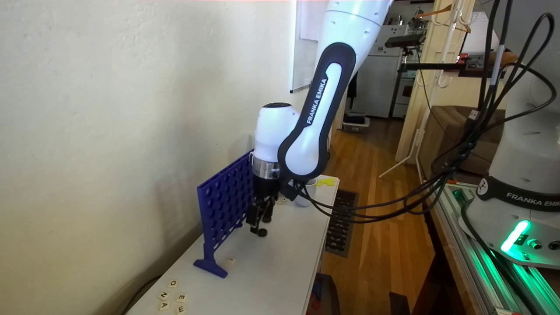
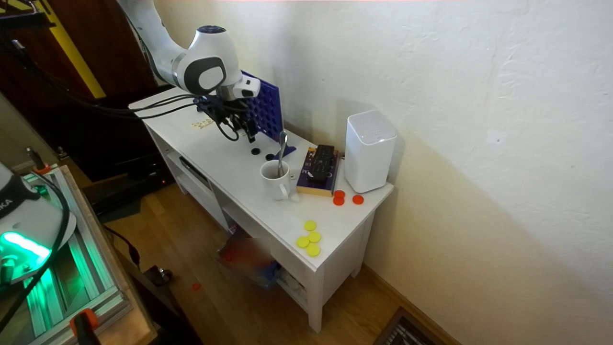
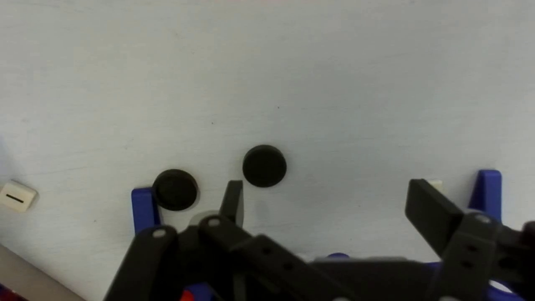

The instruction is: Put one dark blue circle inside the blue object

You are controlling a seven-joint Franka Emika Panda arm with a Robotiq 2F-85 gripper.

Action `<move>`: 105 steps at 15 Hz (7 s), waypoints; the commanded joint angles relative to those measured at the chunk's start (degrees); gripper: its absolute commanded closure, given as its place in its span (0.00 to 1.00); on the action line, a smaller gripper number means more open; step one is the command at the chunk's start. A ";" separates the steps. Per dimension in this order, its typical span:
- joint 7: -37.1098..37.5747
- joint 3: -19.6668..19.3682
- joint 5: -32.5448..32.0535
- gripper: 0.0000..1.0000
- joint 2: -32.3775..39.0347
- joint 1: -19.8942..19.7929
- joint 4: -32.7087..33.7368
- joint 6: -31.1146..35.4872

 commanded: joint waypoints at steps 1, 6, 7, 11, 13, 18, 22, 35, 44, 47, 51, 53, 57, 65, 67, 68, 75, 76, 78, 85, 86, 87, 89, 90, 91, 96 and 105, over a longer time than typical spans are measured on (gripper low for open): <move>-1.44 0.24 2.50 0.00 1.59 -0.25 2.10 0.43; -1.05 -0.93 3.00 0.00 3.59 0.03 4.89 -0.38; -1.10 -1.01 3.08 0.00 4.30 -0.15 5.58 -0.56; -2.04 -0.90 2.95 0.00 6.06 -1.19 7.15 -1.37; -2.30 -0.49 3.07 0.00 6.51 -1.84 7.36 -2.12; -2.19 -0.63 3.14 0.00 7.04 -1.94 7.53 -3.65; -1.92 -0.36 3.47 0.00 7.01 -2.01 7.56 -4.92; -1.97 -0.34 3.33 0.02 10.86 -1.88 10.91 -1.99; -2.06 -0.38 3.48 0.20 11.89 -2.30 11.52 -0.80; -2.02 -0.44 3.66 0.29 11.14 -2.52 10.48 -0.55; -1.77 -0.80 3.82 0.54 10.20 -2.35 8.81 -0.75; -1.51 -1.13 3.76 0.71 9.55 -1.80 8.17 -0.81; -1.22 -1.42 3.79 0.90 8.28 -1.41 6.81 -0.84; -2.73 2.36 4.95 0.92 -1.79 -4.40 -5.85 7.05; -3.32 6.21 5.30 0.92 -6.25 -7.49 -11.63 14.72; -3.52 7.94 4.72 0.92 -8.98 -9.12 -14.83 17.63; 4.24 21.40 -4.75 0.92 -25.37 -24.66 -33.71 37.35; 5.56 21.97 -6.72 0.92 -26.67 -25.86 -35.15 42.20; 7.79 16.18 -10.12 0.92 -26.18 -21.11 -31.83 48.10; 7.35 6.78 -3.75 0.92 -25.67 -10.20 -27.89 64.70; 7.18 6.09 -3.09 0.92 -24.35 -9.19 -26.36 65.19; 7.38 5.62 -2.71 0.92 -23.02 -8.35 -24.91 65.49; 6.68 4.78 -0.39 0.92 -19.90 -6.79 -21.89 65.81; 6.57 4.40 0.64 0.92 -18.52 -6.29 -20.61 65.31; 6.90 4.14 1.28 0.92 -17.16 -6.04 -19.53 64.97; 7.39 3.14 2.58 0.92 -11.58 -6.32 -15.77 64.71; 7.49 2.82 1.41 0.92 -9.59 -7.11 -15.09 63.87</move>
